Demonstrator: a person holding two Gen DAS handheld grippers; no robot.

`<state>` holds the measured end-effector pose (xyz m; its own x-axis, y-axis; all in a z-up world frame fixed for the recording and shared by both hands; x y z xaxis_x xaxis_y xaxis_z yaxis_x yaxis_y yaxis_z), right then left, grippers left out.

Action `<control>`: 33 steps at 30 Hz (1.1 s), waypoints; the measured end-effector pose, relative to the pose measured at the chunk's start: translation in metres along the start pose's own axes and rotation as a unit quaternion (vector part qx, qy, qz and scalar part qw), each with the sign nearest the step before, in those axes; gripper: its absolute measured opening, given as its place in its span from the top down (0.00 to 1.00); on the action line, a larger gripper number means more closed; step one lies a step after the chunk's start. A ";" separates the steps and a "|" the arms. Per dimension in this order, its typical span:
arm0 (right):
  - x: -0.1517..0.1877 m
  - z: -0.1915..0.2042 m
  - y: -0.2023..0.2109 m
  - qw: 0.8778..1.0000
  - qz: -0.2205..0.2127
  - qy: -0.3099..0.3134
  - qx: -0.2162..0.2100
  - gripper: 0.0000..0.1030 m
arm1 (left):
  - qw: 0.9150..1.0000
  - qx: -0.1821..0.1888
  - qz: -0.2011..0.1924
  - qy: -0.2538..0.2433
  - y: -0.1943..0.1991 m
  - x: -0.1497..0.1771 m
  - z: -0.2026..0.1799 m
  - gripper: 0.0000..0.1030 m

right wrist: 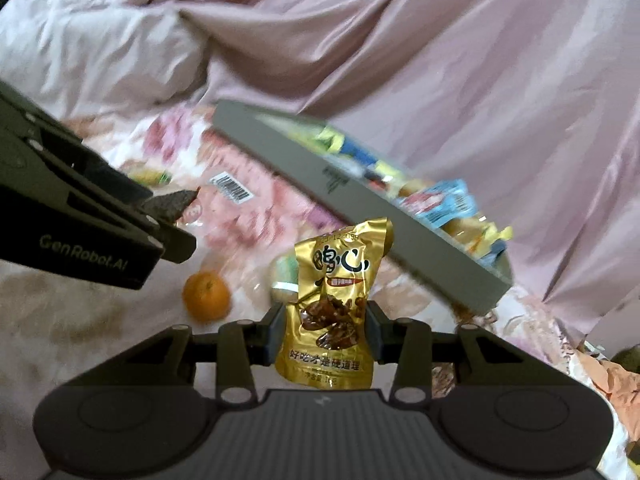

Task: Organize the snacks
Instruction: 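Grasp the dark fish stick with the left tool while the right tool grasps the gold bag, then lift both held snacks and carry them over the grey box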

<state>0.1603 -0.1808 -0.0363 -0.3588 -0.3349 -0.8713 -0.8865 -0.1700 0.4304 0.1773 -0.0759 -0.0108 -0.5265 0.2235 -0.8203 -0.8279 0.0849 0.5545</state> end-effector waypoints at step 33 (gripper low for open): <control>-0.048 -0.113 -0.050 0.955 -0.170 -0.191 0.150 0.55 | 0.987 -0.034 -0.133 0.077 -0.088 -0.155 -0.018 0.54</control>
Point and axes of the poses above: each gripper's, at about its wrist camera, not at the fingertips, and y roughly against the way its jaws point, z to its left, x to its underside, the point moved 2 cm from there along -y, roughly the way its jaws point, and after that the axes turned 10 degrees about -y, right-handed, at the moved point
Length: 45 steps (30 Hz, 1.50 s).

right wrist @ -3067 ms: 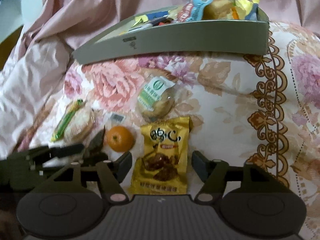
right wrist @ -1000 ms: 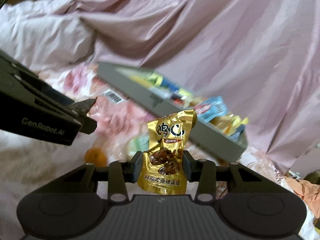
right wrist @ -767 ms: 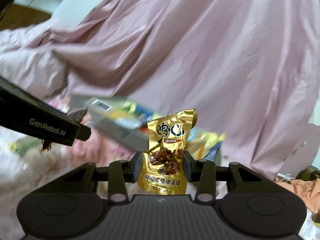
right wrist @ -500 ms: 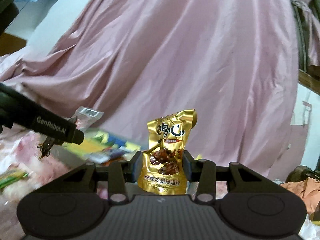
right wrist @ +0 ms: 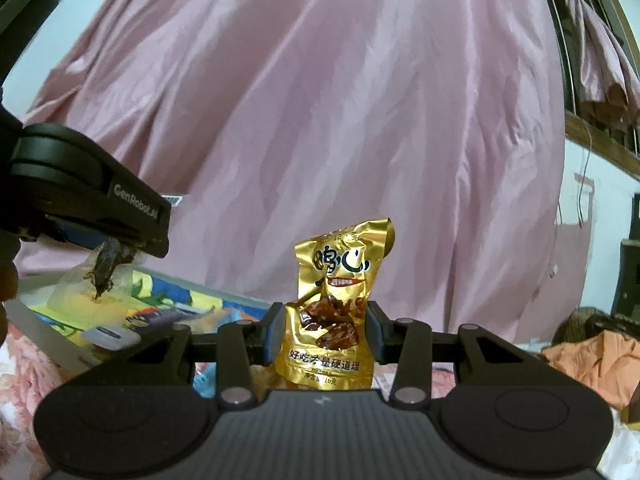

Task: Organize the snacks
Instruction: 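Lift both held snacks and carry them over the grey box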

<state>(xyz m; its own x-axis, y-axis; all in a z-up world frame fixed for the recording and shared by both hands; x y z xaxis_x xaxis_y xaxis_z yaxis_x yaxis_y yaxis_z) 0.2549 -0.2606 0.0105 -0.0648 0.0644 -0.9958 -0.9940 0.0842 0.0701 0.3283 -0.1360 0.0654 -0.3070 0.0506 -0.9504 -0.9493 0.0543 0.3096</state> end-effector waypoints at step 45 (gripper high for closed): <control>0.009 -0.010 -0.025 0.998 0.055 -0.026 -0.021 0.31 | 0.999 -0.015 0.041 0.025 -0.030 0.027 0.001 0.25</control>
Point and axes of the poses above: each gripper's, at about its wrist camera, not at the fingertips, and y roughly against the way its jaws point, z to its left, x to its underside, the point moved 2 cm from there along -y, roughly the way its jaws point, and after that the axes turned 10 degrees about -y, right-handed, at the moved point
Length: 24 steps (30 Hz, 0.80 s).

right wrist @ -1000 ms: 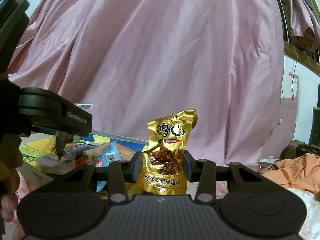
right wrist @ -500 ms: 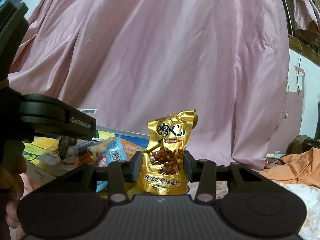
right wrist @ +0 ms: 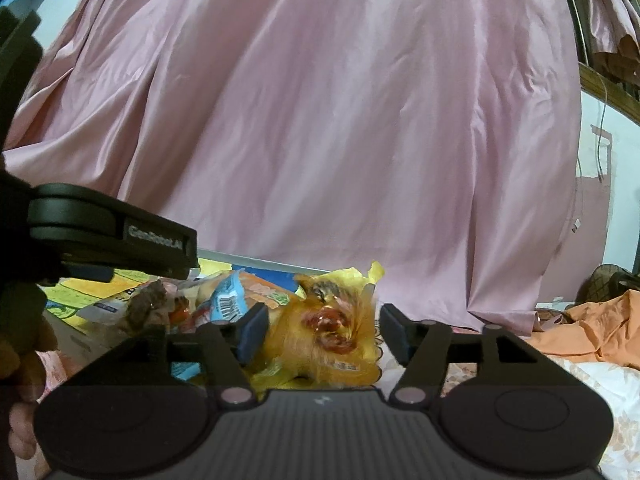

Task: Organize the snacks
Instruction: 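Lift both held snacks and carry them over the grey box, then open the left tool over the box while the right tool releases the gold bag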

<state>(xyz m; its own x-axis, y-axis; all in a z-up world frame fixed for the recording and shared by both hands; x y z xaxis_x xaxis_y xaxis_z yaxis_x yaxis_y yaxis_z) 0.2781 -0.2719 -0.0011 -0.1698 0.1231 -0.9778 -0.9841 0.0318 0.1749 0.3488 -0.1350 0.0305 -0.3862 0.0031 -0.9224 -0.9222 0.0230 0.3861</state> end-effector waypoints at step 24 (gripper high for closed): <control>-0.005 0.011 0.034 0.999 -0.039 0.003 -0.026 0.00 | 0.999 -0.038 -0.033 0.012 0.060 0.001 0.039 0.01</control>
Point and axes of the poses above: each gripper's, at about its wrist camera, not at the fingertips, and y roughly against the way its jaws point, z to its left, x to its underside, the point moved 2 cm from there along -y, roughly the way its jaws point, and after that the axes turned 10 degrees about -y, right-handed, at the moved point
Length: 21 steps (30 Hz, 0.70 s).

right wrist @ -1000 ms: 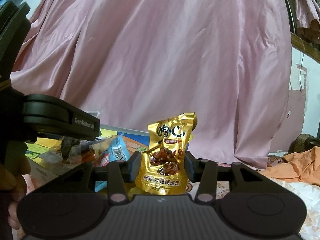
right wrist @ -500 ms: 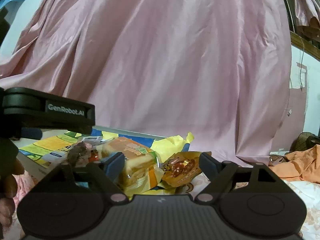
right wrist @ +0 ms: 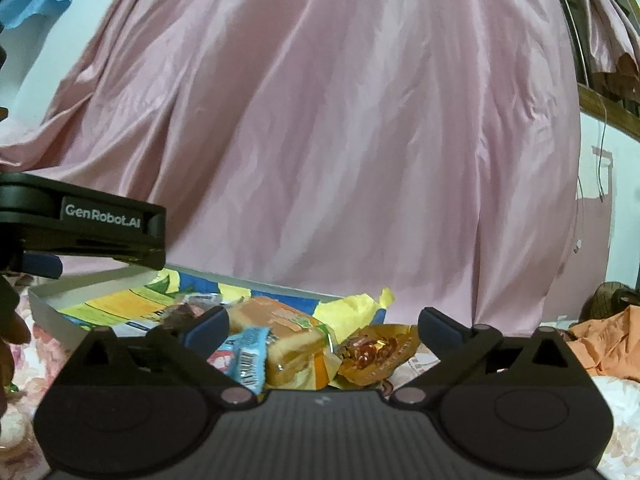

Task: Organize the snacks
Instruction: 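Open the left tool over the box while the right tool releases the gold bag, then withdraw both open tools and move toward the yellow biscuit packet and mandarin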

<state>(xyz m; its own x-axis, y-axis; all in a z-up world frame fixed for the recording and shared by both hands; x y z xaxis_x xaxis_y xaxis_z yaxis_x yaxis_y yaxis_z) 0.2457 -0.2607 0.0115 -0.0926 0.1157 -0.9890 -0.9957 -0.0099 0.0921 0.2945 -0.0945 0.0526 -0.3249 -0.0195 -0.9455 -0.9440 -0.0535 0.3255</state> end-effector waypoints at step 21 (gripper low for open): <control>0.003 0.020 0.076 0.998 0.050 -0.009 -0.027 0.00 | 0.998 -0.045 0.048 0.021 0.089 0.059 0.092 0.01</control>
<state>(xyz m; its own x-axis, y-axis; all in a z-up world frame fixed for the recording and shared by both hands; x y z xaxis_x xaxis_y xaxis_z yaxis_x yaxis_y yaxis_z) 0.1695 -0.2416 0.0180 -0.1912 0.1284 -0.9731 -0.9802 -0.0763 0.1825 0.1858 -0.0090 0.0261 -0.4099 -0.0711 -0.9094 -0.8987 -0.1389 0.4160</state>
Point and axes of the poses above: each gripper's, at about its wrist camera, not at the fingertips, and y roughly against the way its jaws point, z to its left, x to its underside, the point moved 2 cm from there along -y, roughly the way its jaws point, and after that the axes turned 10 degrees about -y, right-handed, at the moved point
